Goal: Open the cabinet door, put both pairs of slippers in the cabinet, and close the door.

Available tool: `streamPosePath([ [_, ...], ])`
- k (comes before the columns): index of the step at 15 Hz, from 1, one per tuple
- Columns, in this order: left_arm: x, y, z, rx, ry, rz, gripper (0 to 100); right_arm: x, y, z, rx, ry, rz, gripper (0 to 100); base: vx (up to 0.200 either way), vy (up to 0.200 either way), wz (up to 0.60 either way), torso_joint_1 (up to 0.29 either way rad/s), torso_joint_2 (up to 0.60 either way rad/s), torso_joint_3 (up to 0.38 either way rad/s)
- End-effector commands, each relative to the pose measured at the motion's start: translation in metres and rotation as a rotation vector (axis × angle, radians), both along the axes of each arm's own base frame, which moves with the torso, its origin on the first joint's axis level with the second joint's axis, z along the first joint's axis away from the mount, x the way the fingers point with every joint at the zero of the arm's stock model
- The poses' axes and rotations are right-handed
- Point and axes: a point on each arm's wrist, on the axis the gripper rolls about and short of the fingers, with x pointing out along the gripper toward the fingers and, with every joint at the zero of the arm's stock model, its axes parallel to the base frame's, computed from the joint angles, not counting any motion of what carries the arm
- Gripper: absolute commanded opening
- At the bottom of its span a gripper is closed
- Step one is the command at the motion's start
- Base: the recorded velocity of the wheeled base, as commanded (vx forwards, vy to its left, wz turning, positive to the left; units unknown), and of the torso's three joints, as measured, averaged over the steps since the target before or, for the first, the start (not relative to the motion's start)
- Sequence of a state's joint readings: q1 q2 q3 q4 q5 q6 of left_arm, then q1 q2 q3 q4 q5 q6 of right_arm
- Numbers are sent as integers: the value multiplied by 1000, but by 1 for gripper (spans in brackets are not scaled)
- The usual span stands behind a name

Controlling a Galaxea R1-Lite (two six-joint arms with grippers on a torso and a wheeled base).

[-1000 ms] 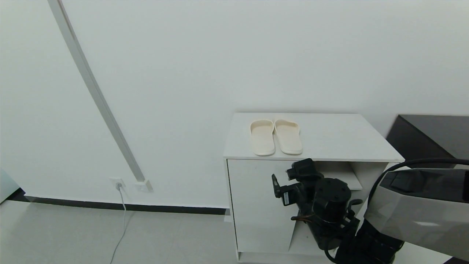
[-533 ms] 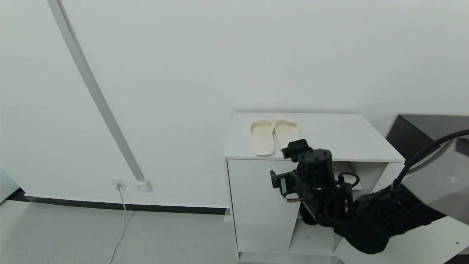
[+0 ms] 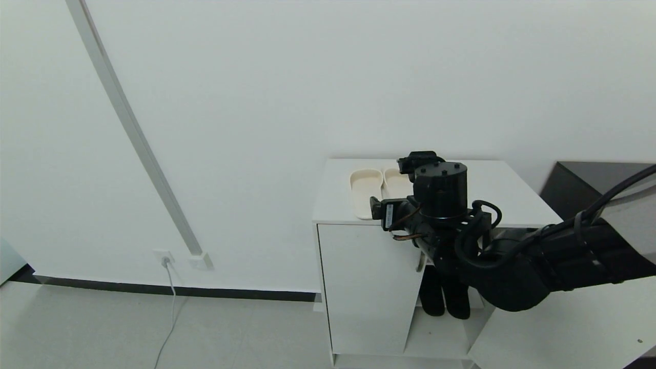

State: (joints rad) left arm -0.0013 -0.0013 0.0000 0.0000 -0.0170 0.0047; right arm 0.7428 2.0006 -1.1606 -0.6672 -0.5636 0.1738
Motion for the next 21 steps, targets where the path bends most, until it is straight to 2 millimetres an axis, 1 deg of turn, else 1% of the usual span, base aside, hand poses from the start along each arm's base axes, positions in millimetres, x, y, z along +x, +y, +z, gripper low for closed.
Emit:
streamPosePath([
  [1,0,0,0,0,1,0,0,2,2,-8,-11,15,-2,100,200,0,0,-12,-12,12],
  [4,0,0,0,0,1,0,0,3,1,-16,-24,36,-4,100,200,0,0,14,4,1],
  [6,0,0,0,0,1,0,0,7,-1,-24,-31,41,-13,100,200,0,0,7,5,-2],
  [9,0,0,0,0,1,0,0,15,-1,-40,-54,70,-21,100,200,0,0,1,2,1],
  [10,0,0,0,0,1,0,0,19,-1,-50,-67,87,-21,100,200,0,0,-2,-2,-2],
  [11,0,0,0,0,1,0,0,21,0,-54,-70,92,-21,100,0,0,0,0,0,0],
  [13,0,0,0,0,1,0,0,28,1,-56,-57,80,-12,100,0,0,0,0,0,0],
  [16,0,0,0,0,1,0,0,39,3,-53,-50,58,-17,100,0,0,0,0,0,0],
  [20,0,0,0,0,1,0,0,55,6,-57,-50,44,-15,100,0,0,0,0,0,0],
  [21,0,0,0,0,1,0,0,59,7,-56,-43,36,-17,100,0,0,0,0,0,0],
])
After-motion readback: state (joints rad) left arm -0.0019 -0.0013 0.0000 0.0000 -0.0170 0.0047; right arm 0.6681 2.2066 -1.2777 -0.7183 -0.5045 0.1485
